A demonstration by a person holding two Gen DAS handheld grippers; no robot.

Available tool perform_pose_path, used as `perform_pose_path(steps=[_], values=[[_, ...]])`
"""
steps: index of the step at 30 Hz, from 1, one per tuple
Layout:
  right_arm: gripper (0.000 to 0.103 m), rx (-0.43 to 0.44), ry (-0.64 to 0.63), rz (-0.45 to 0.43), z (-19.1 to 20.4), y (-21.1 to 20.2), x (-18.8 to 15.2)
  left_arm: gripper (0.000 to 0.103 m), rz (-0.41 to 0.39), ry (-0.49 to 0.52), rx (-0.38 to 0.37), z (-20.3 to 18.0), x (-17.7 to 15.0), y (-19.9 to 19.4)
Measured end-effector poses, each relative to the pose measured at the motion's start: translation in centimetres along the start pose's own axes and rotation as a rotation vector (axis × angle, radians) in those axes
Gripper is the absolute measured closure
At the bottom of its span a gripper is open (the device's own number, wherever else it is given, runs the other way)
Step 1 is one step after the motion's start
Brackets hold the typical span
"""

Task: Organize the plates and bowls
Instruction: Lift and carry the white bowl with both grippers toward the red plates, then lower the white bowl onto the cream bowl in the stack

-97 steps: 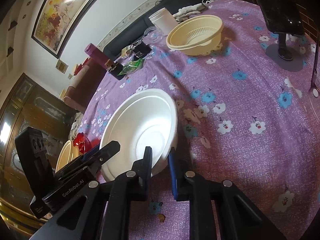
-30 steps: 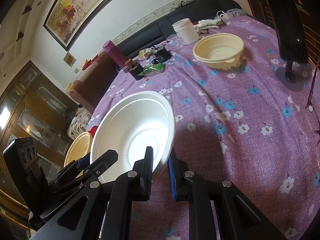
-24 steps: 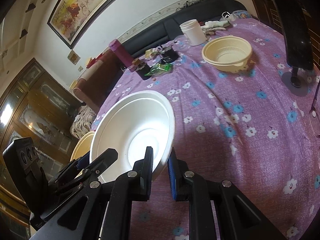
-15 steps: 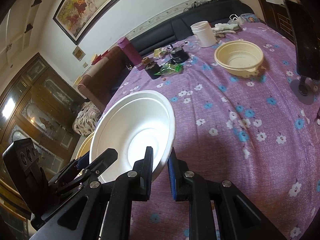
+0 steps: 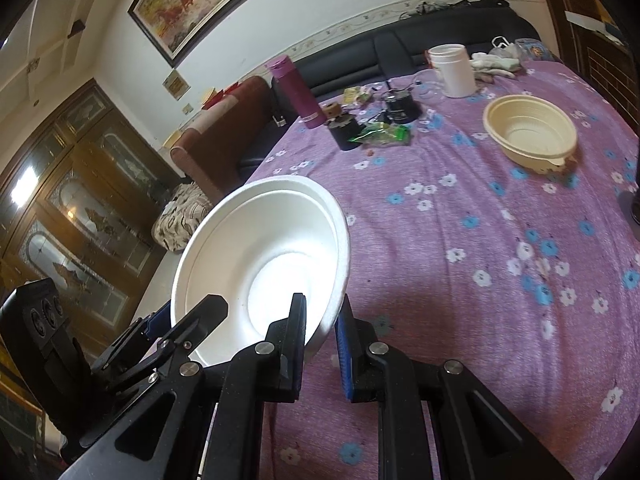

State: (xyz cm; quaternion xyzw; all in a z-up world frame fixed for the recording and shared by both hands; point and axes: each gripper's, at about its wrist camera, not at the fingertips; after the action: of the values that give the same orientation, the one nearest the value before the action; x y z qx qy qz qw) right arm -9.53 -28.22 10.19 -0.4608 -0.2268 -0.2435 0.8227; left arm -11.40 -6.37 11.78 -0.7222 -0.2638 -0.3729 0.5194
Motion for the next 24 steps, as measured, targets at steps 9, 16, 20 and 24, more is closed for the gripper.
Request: perform_pose_path(steps=[9, 16, 20, 24], values=[[0.087, 0.003, -0.037, 0.02, 2.5, 1.6, 0.1, 0.052, -0.015, -0.04, 0.02, 2.4, -0.2, -0.9], [0.087, 0.01, -0.063, 0.044, 4.3, 3.0, 0.3, 0.052, -0.031, -0.084, 0.034, 4.5, -0.1, -1.8], [0.087, 0.024, -0.076, 0.068, 5.6, 4.2, 0.3, 0.052, -0.032, -0.111, 0.053, 6.2, -0.3, -2.3], [0.087, 0.04, -0.092, 0.093, 6.9, 5.4, 0.2, 0.052, -0.029, -0.134, 0.077, 7.7, -0.8, -2.7]])
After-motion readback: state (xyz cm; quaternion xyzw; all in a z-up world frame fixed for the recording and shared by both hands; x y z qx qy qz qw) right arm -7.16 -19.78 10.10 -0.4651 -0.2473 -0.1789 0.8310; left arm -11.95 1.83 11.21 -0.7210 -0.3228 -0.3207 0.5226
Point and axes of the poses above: each gripper's, at about its wrist camera, not at the fingertips, and y roughly the way its jaws point, z to its left, x to its top, and after that the axes turned 2 degrees about -x, right-handed
